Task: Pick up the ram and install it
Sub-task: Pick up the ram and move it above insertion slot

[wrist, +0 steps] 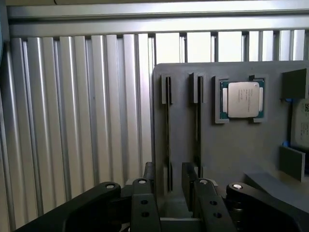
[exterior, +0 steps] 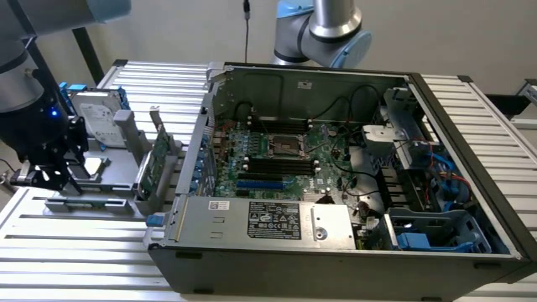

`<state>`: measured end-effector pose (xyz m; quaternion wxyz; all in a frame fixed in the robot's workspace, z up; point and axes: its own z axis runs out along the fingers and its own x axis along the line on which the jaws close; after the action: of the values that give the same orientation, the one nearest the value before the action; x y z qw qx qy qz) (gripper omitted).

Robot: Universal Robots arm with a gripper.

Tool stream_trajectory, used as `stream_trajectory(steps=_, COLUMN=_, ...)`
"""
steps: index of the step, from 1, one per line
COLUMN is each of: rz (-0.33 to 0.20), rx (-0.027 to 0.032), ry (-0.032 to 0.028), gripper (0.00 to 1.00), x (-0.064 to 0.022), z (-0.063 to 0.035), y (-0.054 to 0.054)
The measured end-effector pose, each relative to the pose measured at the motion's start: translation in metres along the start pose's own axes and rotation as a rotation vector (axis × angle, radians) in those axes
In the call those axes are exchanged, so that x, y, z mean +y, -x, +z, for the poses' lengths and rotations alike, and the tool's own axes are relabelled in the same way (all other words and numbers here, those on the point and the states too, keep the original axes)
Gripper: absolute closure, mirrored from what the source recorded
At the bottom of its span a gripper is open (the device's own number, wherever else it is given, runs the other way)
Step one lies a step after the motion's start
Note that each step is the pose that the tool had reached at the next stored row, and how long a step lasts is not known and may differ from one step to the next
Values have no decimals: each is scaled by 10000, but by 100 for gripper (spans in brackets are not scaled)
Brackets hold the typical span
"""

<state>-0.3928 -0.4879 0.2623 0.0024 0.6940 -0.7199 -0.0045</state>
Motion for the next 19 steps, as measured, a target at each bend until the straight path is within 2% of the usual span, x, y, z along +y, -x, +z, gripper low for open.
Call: stream_trajectory(steps=19, rz=-270, rx=3, ry=1, gripper=64, x=-5, z=346, y=-1)
